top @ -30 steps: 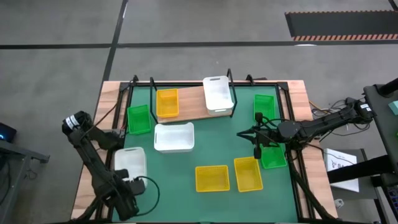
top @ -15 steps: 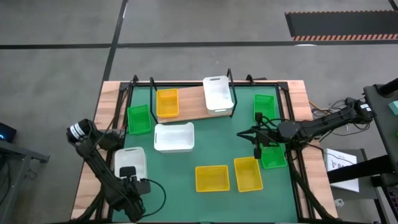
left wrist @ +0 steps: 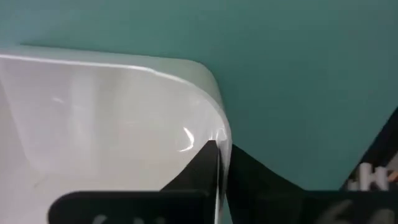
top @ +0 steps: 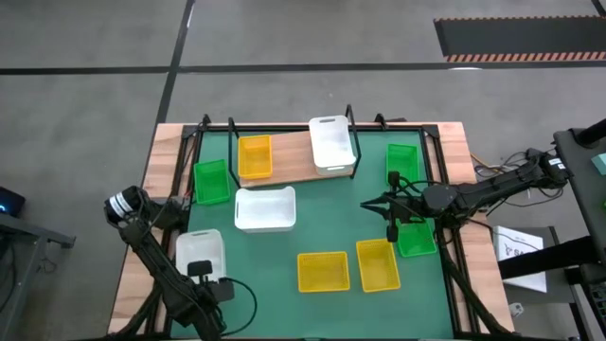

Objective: Stack baskets on shelf by color
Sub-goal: Stack the bottom white bin on the white bin on the shelf

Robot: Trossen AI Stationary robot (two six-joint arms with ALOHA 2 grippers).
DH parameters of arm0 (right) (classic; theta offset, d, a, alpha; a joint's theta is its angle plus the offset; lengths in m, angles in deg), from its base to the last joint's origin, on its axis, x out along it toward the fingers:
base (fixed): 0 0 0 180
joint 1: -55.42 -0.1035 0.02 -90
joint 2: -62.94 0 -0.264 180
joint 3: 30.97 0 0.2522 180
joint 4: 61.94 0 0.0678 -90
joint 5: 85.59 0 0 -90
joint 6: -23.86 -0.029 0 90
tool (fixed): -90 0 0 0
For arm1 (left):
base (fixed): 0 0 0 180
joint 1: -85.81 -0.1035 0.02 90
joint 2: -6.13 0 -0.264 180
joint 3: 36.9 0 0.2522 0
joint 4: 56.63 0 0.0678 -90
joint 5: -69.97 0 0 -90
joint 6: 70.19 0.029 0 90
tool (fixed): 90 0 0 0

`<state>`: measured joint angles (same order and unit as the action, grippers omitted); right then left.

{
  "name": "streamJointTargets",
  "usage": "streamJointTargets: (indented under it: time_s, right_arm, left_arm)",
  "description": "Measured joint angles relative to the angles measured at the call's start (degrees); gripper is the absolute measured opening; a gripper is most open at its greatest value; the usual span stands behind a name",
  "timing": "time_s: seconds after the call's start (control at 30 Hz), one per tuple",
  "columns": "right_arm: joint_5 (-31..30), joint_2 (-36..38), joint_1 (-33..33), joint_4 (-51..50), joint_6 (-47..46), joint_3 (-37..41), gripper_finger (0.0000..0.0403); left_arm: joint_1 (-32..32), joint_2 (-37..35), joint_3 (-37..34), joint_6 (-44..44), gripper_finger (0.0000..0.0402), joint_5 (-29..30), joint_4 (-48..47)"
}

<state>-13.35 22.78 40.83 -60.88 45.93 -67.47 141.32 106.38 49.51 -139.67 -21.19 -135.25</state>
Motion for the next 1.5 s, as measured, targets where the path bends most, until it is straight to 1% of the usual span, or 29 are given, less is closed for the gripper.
streamJointTargets:
  time_s: [0.1, 0.2, 0.3, 0.63, 0.73, 0.9, 1.0, 1.1, 1.23, 1.37, 1.5]
  right_arm:
    - [0.0, 0.0, 0.0, 0.0, -0.1, 0.0, 0.0011]
    - [0.0, 0.0, 0.0, 0.0, -1.0, 0.0, 0.0011]
    - [0.0, 0.0, 0.0, -0.5, -2.0, 0.0, 0.0011]
    - [0.2, 0.6, -0.1, -2.6, -4.1, 0.0, 0.0011]
    - [0.2, 1.4, -0.2, -3.0, -4.1, 0.0, 0.0011]
    - [0.2, 4.8, -0.2, -8.3, -5.2, 0.0, 0.0011]
    - [0.2, 7.4, -0.2, -11.3, -6.4, 0.0, 0.0011]
    - [0.2, 9.9, -0.2, -13.7, -7.2, 0.0, 0.0011]
    - [0.2, 12.2, -0.2, -15.6, -8.0, 0.0, 0.0011]
    - [0.4, 12.8, -0.2, -16.5, -8.1, 0.0, 0.0011]
    - [0.4, 12.8, -0.2, -16.8, -7.9, 0.0, 0.0011]
  left_arm:
    - [0.0, 0.1, 1.0, -2.5, 0.0001, 0.0, 0.4]
    - [-0.2, 0.1, 3.6, -3.8, 0.0, -0.4, 0.4]
    - [-0.9, 0.1, 7.4, -4.5, 0.0, -0.5, 0.2]
    - [-5.8, 0.1, 22.3, -12.5, 0.0, -0.6, -0.1]
    - [-7.3, 0.1, 26.2, -13.2, 0.0, -0.6, 0.0]
    - [-10.8, 0.0, 31.7, -12.4, 0.0, -0.6, 1.2]
    - [-13.2, 0.0, 34.1, -7.2, 0.0, 0.1, 4.4]
    - [-16.3, 0.0, 35.3, 1.7, 0.0, 1.0, 9.3]
    - [-21.8, 0.0, 37.2, 12.1, 0.0, 1.6, 12.6]
    - [-27.6, 0.0, 39.2, 22.6, 0.0, 1.6, 13.3]
    - [-33.3, 0.0, 43.0, 31.3, 0.0, 1.6, 12.6]
